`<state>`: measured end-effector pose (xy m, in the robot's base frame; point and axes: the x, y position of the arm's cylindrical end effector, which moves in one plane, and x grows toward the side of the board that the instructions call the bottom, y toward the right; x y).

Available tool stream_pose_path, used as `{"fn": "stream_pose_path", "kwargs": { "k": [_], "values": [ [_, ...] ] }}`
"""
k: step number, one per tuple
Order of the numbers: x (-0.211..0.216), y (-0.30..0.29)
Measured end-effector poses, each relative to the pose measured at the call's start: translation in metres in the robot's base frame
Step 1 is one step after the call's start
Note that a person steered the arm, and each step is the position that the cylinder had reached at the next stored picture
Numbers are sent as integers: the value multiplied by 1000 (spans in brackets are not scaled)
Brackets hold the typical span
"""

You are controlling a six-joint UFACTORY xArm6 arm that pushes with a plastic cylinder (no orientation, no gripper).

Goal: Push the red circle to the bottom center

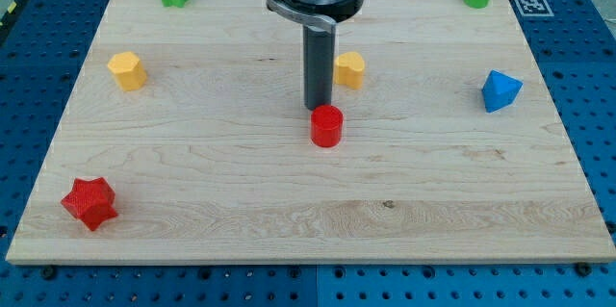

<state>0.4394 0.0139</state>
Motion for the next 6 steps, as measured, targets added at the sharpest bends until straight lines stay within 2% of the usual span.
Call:
{"fn": "stream_pose_path", "kwargs": {
  "k": [4, 5, 6],
  "values": [
    [69, 11],
    [65, -5],
    [59, -45]
  ]
}}
